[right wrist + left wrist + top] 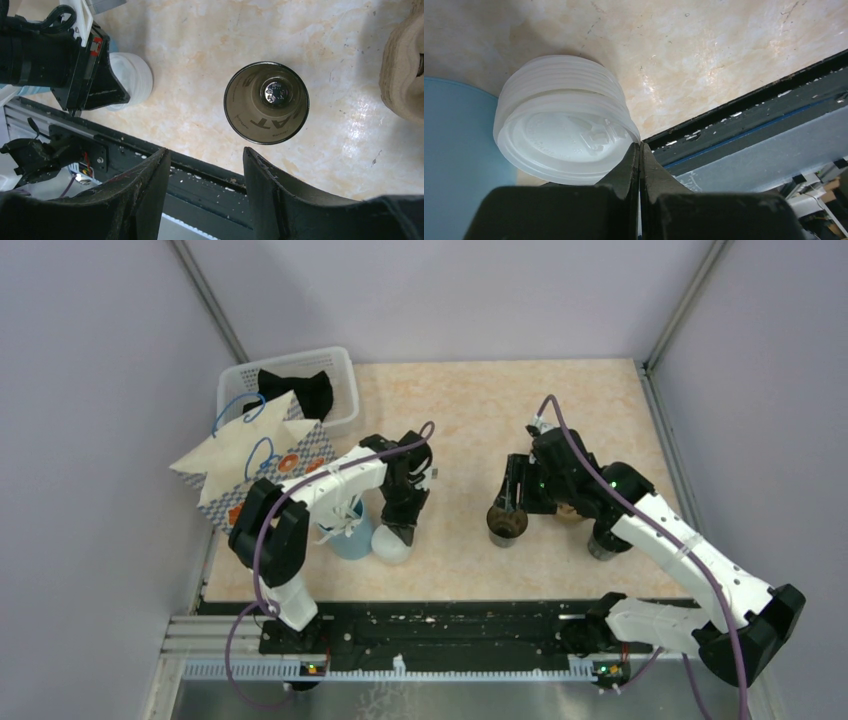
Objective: Pack the takeout coffee
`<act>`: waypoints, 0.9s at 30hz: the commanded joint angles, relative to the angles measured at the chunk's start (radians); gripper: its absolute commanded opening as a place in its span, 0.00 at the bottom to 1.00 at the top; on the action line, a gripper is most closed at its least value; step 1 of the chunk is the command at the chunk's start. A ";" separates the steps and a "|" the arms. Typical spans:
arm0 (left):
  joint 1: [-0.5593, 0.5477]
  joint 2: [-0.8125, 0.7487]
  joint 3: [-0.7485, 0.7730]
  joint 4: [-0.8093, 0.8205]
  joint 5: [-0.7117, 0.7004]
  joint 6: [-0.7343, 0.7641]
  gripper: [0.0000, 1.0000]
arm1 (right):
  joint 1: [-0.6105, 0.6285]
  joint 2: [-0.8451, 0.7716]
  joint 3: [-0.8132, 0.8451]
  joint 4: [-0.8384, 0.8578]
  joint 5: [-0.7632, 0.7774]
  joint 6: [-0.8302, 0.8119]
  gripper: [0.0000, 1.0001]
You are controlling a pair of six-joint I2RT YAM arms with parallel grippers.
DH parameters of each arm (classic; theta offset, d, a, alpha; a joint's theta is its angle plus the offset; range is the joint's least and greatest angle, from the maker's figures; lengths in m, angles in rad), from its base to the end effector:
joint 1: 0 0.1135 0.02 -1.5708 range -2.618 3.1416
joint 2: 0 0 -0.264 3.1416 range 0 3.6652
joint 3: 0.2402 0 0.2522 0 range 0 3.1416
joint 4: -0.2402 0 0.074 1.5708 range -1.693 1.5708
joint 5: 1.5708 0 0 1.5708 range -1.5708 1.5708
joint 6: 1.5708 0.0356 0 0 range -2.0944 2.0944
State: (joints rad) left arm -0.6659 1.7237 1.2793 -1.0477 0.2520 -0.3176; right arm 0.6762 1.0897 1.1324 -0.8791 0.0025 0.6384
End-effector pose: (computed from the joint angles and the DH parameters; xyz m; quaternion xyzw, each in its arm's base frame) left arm 0.2428 -0.2020 0.2151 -0.1766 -0.9755 0.1291 0.0249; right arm 0.1665 0.1335 0.3366 -0.0172 0.9332 0.2184 0.2849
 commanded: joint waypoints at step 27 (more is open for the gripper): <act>0.107 -0.048 -0.074 0.027 0.176 0.058 0.13 | -0.007 0.009 0.026 0.028 -0.030 -0.009 0.55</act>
State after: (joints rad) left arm -0.5667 1.7081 1.2221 -1.0386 0.4080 -0.2825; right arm 0.6758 1.1027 1.1324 -0.8783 -0.0246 0.6369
